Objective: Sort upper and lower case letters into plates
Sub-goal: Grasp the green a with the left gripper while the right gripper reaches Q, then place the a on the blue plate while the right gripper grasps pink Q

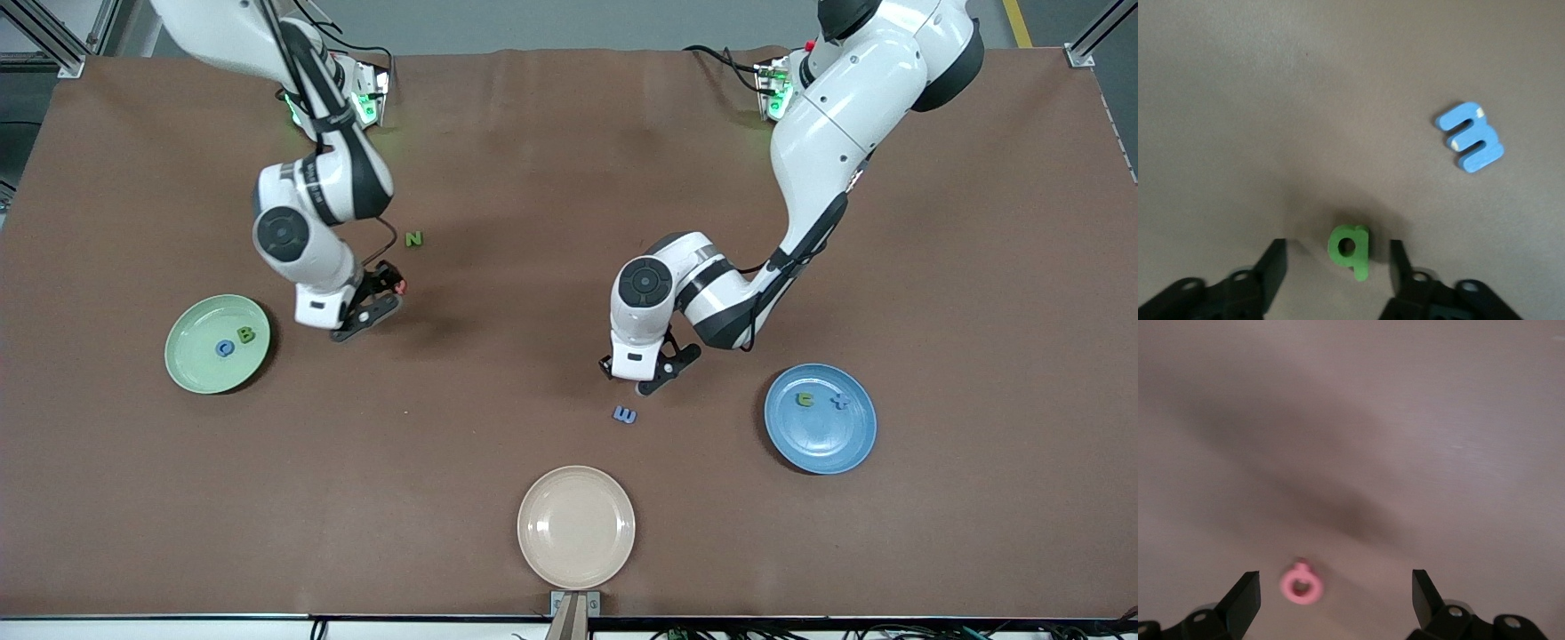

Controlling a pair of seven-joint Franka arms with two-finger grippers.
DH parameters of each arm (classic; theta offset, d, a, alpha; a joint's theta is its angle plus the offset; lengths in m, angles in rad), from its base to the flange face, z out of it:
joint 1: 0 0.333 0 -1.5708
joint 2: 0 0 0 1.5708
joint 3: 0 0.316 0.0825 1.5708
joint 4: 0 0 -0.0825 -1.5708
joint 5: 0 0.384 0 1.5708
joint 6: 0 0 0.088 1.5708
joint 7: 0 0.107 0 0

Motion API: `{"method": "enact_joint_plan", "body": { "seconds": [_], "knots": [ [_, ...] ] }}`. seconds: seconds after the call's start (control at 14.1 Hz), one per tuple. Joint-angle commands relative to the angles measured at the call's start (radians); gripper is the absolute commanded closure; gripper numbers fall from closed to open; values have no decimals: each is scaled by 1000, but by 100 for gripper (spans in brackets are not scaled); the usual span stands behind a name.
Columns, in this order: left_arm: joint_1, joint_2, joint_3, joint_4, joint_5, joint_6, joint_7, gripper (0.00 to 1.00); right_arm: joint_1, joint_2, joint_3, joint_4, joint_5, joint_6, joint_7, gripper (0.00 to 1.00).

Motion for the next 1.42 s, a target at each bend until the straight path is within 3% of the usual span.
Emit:
{"method": "enact_joint_plan", "body": {
  "seconds": [0.0,0.14,0.21,0.36,0.5,0.57,0.71,0.78,1.07,1.35],
  "knots": [
    [-9,6,7,24,-11,-15,-7,47,53,-53,-12,-136,8,129,18,0],
    [-10,15,7,24,-11,-15,-5,79,56,-47,-10,-172,8,175,19,0],
    [-12,15,7,24,-4,-15,-4,80,60,-45,-10,-182,8,185,19,0],
    [-10,15,7,24,-11,-15,-4,73,61,-45,-13,-183,8,185,18,1],
    [-10,15,7,25,-10,-15,-4,73,59,-41,-12,-183,8,188,19,12],
    [-9,13,7,25,-10,-15,-1,79,57,-34,-12,-183,8,197,19,19],
    [8,-16,5,27,-8,-23,5,99,57,-24,-12,-183,8,206,19,27],
    [26,-49,5,24,-8,-30,8,100,56,-16,-12,-183,8,206,19,30],
    [173,-173,-4,-1,-7,-173,186,100,51,13,-12,-185,8,223,19,33],
    [347,-238,-2,-102,18,-190,445,99,53,21,-10,-186,9,234,27,43]
  ]
}}
